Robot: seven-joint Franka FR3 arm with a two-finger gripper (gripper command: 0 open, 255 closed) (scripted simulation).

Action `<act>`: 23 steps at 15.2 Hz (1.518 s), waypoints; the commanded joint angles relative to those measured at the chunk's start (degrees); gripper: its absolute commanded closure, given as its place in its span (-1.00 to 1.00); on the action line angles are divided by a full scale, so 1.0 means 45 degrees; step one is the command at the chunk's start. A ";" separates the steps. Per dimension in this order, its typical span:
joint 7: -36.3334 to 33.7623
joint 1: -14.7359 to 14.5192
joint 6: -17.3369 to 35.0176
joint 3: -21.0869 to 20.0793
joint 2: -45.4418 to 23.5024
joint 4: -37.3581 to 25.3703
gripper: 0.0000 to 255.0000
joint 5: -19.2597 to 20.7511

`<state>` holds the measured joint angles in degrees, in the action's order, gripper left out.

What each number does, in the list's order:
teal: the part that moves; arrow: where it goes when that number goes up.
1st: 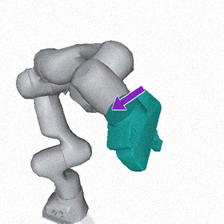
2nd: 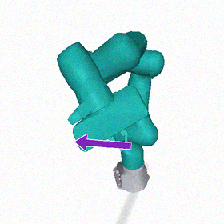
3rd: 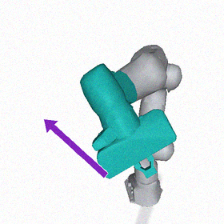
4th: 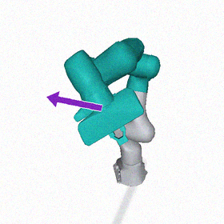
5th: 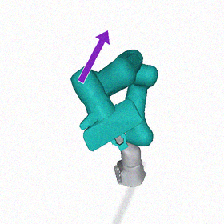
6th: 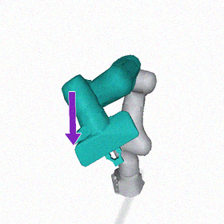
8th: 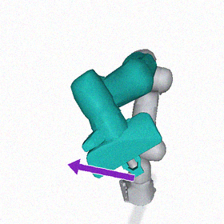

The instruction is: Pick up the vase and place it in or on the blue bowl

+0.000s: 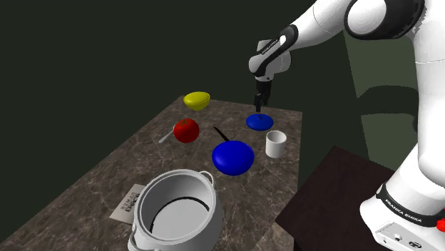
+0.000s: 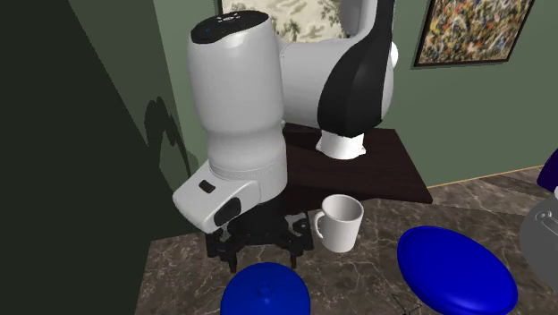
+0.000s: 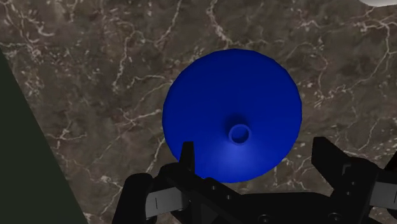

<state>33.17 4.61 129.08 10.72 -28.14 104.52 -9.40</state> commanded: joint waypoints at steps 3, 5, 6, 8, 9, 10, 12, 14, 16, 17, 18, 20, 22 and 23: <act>0.0080 0.0047 0.0444 -0.0087 -0.0565 -0.0106 -1.00 -0.0122; 0.0117 0.0064 0.0698 -0.0127 -0.0777 -0.0061 -1.00 -0.0180; 0.0135 0.0073 0.0823 -0.0147 -0.0885 -0.0042 -1.00 -0.0210; 0.0146 0.0079 0.0896 -0.0160 -0.0947 -0.0032 -1.00 -0.0226; 0.0146 0.0079 0.0895 -0.0160 -0.0948 -0.0033 -1.00 -0.0226; 0.0146 0.0079 0.0895 -0.0160 -0.0948 -0.0033 -1.00 -0.0226; 0.0146 0.0079 0.0895 -0.0160 -0.0948 -0.0033 -1.00 -0.0226; 0.0146 0.0079 0.0893 -0.0159 -0.0946 -0.0032 -1.00 -0.0226; 0.0146 0.0079 0.0893 -0.0159 -0.0946 -0.0032 1.00 -0.0226; 0.0146 0.0079 0.0893 -0.0159 -0.0946 -0.0032 1.00 -0.0226; 0.0146 0.0079 0.0893 -0.0159 -0.0946 -0.0032 1.00 -0.0226; 0.0147 0.0080 0.0894 -0.0159 -0.0946 -0.0032 1.00 -0.0226; 0.0148 0.0080 0.0893 -0.0159 -0.0947 -0.0033 1.00 -0.0226; 0.0147 0.0080 0.0893 -0.0159 -0.0946 -0.0032 1.00 -0.0226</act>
<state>33.84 4.97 133.09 10.01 -32.39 104.37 -10.41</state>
